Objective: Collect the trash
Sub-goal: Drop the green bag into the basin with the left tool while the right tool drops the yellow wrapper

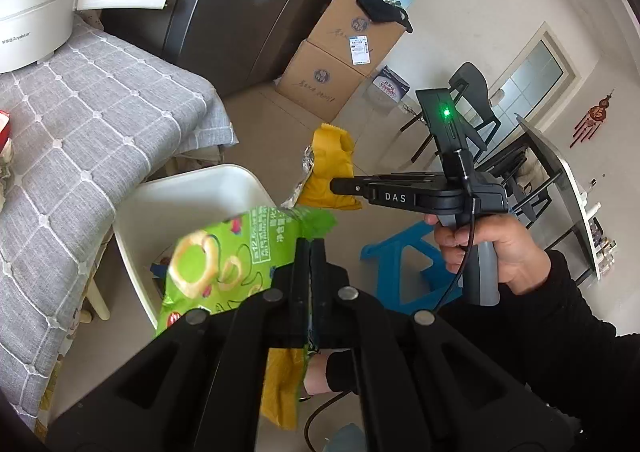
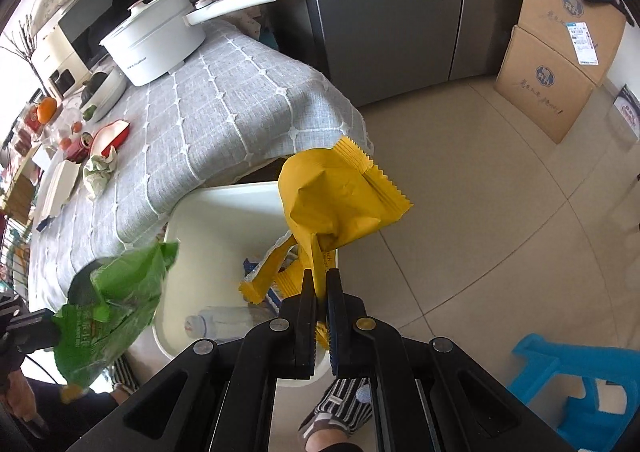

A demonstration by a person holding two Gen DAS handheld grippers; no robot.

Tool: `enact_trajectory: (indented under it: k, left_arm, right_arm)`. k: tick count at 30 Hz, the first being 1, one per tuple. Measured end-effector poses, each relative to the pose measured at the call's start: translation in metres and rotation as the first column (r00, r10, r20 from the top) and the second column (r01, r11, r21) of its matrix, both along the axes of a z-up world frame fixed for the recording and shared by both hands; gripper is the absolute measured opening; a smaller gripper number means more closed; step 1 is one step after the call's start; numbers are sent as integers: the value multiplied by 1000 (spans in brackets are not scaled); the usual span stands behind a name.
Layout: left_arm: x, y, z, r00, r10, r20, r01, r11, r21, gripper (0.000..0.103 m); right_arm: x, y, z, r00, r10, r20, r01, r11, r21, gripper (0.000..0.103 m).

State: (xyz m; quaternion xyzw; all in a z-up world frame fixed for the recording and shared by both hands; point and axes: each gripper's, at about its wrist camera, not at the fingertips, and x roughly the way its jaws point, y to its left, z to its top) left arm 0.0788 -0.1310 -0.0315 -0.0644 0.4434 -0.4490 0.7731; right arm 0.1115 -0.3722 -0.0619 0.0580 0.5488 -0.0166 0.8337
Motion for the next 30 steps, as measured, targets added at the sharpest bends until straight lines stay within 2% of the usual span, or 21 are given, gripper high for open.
enact_trajectory:
  k: [5,8,16,19,26,27,30]
  left_arm:
    - [14,-1,-13,1000,22,-19,-22,1000,-5,1]
    - [23,-1,-22,999,44,-18,-44,999,-6,7]
    - [45,-19,-64,994,104,-34,-101,991,92,7]
    - [52,-23,-67,994,108,-4,-107,988,110,3]
    - [68,-24,-68,989,146,-38,-140,981,132,3]
    - [69,-23,-66,987,153,-37,-146,979,142,6]
    - [68,-16,-62,983,184,-20,-177,966,188,36]
  right_arm:
    - [1,-4,-4,1000,-7,-10,7,1000,3,5]
    - [1,-2,-3,1000,-7,-8,7,1000,5,5]
    - [5,-5,-2,999,-37,-5,37,999,-1,5]
    - [6,-5,-1,999,-40,-3,40,999,-6,5]
    - [8,-5,-3,1000,-25,-14,24,1000,-9,6]
    - [8,-4,-3,1000,-16,-19,15,1000,-7,6]
    - [9,2,-8,999,13,-39,-13,1000,-7,6]
